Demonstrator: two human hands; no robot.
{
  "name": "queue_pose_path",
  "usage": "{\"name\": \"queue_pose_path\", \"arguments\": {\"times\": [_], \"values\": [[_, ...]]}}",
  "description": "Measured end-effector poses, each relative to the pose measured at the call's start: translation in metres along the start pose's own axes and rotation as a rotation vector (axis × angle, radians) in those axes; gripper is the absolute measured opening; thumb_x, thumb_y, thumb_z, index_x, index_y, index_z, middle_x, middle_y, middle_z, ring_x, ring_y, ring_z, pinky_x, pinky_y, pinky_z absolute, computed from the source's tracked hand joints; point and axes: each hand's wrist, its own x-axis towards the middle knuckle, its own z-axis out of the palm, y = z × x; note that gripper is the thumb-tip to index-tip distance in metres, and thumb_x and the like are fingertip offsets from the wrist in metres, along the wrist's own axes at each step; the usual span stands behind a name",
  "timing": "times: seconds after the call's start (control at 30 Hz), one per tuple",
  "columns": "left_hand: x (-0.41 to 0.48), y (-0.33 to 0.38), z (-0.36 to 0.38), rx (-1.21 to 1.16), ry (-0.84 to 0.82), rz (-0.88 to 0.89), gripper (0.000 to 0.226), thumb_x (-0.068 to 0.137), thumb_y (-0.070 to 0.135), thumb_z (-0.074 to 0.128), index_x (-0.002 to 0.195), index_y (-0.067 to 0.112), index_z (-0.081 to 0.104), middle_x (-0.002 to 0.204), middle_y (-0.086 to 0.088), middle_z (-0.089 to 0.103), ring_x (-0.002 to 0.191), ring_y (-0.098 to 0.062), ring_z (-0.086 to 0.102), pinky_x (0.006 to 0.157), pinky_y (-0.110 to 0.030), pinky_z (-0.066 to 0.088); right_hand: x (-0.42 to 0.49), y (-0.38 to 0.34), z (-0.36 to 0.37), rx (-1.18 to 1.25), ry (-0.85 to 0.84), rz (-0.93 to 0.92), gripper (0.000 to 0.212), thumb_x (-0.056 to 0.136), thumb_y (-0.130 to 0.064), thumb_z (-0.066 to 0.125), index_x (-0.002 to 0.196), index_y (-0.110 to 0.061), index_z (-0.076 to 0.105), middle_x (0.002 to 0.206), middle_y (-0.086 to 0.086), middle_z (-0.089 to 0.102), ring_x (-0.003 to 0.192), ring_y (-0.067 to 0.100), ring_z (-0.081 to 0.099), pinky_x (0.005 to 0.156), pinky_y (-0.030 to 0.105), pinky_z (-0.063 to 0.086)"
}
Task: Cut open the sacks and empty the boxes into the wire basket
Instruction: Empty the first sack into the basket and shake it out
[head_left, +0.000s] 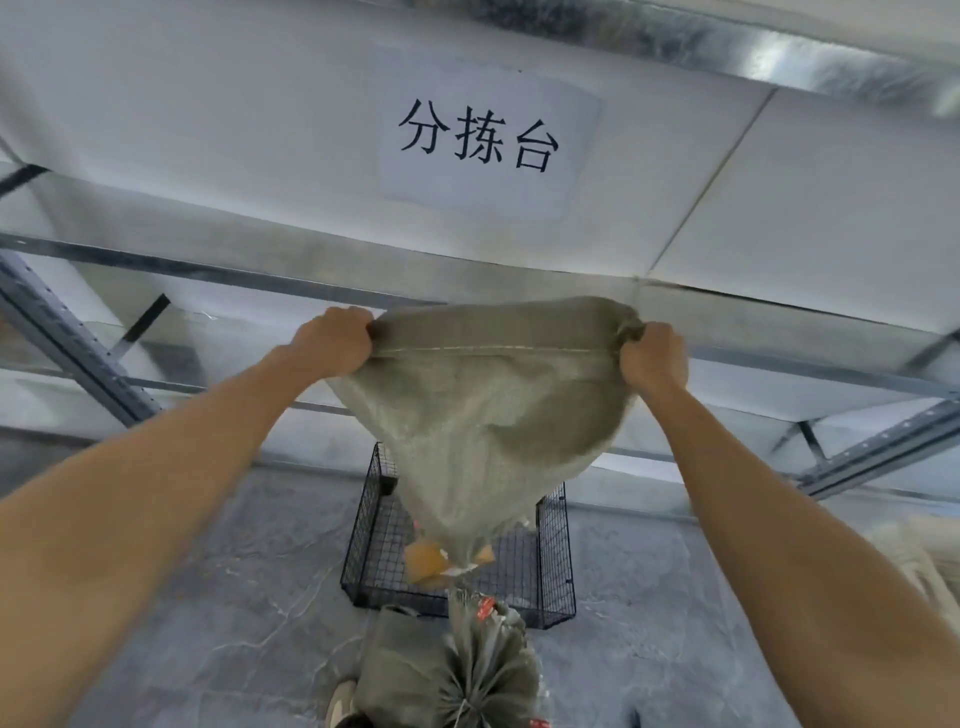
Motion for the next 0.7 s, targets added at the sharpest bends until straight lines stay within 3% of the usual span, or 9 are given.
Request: {"name": "queue_pose_path", "arguments": {"times": [0.03, 0.2, 0.33, 0.4, 0.5, 0.63, 0.7], "values": [[0.001, -0.001, 0.004, 0.055, -0.108, 0.020, 0.029, 0.093, 0.002, 0.033, 0.107, 0.005, 0.058, 0.104, -0.014, 0.062, 0.086, -0.028, 0.053, 0.076, -0.037, 0.044, -0.001, 0.009, 0.001, -0.040, -0.069, 0.040, 0.023, 0.091, 0.000, 0.041, 0.104, 0.000, 0.060, 0.088, 0.012, 0.057, 0.088, 0.031, 0.059, 0.068, 0.034, 0.041], [0.029, 0.015, -0.020, -0.105, -0.081, 0.060, 0.022, 0.095, 0.016, 0.042, 0.116, 0.011, 0.049, 0.107, -0.016, 0.060, 0.093, -0.032, 0.056, 0.085, -0.043, 0.050, 0.011, 0.009, -0.007, 0.076, 0.026, 0.051, 0.026, 0.091, 0.003, 0.038, 0.110, -0.001, 0.054, 0.090, 0.009, 0.052, 0.085, 0.025, 0.054, 0.071, 0.034, 0.042], [0.032, 0.025, -0.027, -0.202, -0.256, 0.076, 0.056, 0.083, 0.047, 0.064, 0.122, 0.020, 0.035, 0.105, -0.007, 0.050, 0.092, -0.026, 0.052, 0.074, -0.034, 0.042, 0.015, 0.014, -0.014, 0.171, 0.039, -0.062, 0.037, 0.085, 0.013, 0.032, 0.117, -0.003, 0.043, 0.094, 0.010, 0.049, 0.082, 0.026, 0.048, 0.068, 0.035, 0.039], [0.034, 0.023, -0.027, -0.152, -0.331, 0.124, 0.061, 0.075, 0.044, 0.075, 0.117, 0.022, 0.035, 0.108, -0.007, 0.044, 0.093, -0.025, 0.051, 0.071, -0.033, 0.042, 0.015, 0.019, -0.013, 0.138, 0.042, -0.183, 0.040, 0.085, 0.014, 0.034, 0.119, -0.005, 0.043, 0.102, 0.013, 0.050, 0.083, 0.024, 0.048, 0.069, 0.035, 0.039], [0.034, 0.012, -0.032, 0.001, -0.305, 0.155, 0.047, 0.076, 0.028, 0.076, 0.109, 0.019, 0.044, 0.105, -0.008, 0.038, 0.087, -0.026, 0.051, 0.068, -0.032, 0.044, 0.019, 0.028, -0.015, 0.023, 0.055, -0.323, 0.043, 0.087, 0.007, 0.041, 0.125, -0.012, 0.044, 0.118, 0.015, 0.049, 0.083, 0.031, 0.054, 0.073, 0.042, 0.048], [0.036, 0.007, -0.035, -0.005, -0.175, 0.232, 0.023, 0.091, 0.016, 0.057, 0.105, -0.001, 0.063, 0.082, -0.007, 0.053, 0.078, -0.024, 0.052, 0.070, -0.031, 0.042, 0.021, 0.043, -0.013, -0.177, 0.050, -0.476, 0.041, 0.090, 0.002, 0.042, 0.127, -0.014, 0.050, 0.121, 0.016, 0.051, 0.079, 0.042, 0.060, 0.070, 0.048, 0.053], [0.034, 0.007, -0.037, -0.042, -0.169, 0.214, 0.022, 0.093, 0.013, 0.053, 0.099, -0.002, 0.067, 0.089, -0.015, 0.062, 0.085, -0.029, 0.054, 0.073, -0.027, 0.034, 0.019, 0.048, -0.011, -0.231, 0.054, -0.543, 0.032, 0.089, 0.003, 0.043, 0.112, -0.011, 0.061, 0.116, 0.014, 0.054, 0.075, 0.042, 0.061, 0.067, 0.045, 0.053]]}}
